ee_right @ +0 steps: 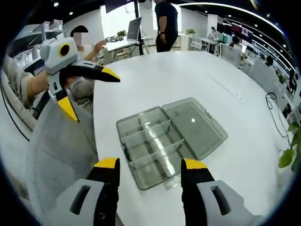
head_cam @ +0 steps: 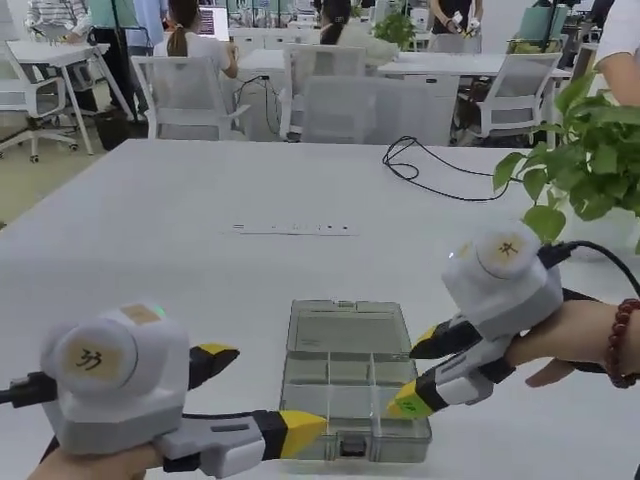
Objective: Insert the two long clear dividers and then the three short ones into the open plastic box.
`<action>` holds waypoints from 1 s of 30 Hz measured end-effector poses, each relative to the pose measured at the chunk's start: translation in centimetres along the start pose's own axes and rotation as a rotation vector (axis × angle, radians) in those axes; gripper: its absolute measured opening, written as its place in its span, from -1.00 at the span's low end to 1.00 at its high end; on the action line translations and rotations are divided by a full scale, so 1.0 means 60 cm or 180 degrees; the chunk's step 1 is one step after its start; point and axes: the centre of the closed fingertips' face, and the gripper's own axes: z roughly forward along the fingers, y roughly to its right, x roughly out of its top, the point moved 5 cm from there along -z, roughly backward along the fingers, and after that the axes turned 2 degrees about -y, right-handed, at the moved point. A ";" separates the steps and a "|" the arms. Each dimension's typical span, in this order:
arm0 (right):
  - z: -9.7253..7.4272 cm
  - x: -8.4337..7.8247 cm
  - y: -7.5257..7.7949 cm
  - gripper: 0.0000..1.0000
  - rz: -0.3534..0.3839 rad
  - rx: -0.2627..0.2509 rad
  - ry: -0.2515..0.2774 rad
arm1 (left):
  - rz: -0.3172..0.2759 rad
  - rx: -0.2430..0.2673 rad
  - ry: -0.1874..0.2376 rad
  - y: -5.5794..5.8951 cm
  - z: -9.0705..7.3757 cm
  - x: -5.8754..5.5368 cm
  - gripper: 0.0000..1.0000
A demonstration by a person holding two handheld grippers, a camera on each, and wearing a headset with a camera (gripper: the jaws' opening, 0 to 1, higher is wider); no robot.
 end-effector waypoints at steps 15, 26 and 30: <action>-0.061 -0.040 -0.013 0.48 0.0302 -0.0373 0.0520 | 0.0017 0.0028 -0.0076 0.001 -0.008 -0.004 0.70; -0.072 -0.049 -0.024 0.75 0.0466 -0.0440 0.0853 | 0.0040 0.0028 -0.0030 0.004 -0.015 -0.007 0.84; -0.070 -0.047 -0.026 0.90 0.0470 -0.0472 0.0937 | 0.0026 0.0048 -0.0037 0.001 -0.018 -0.006 0.91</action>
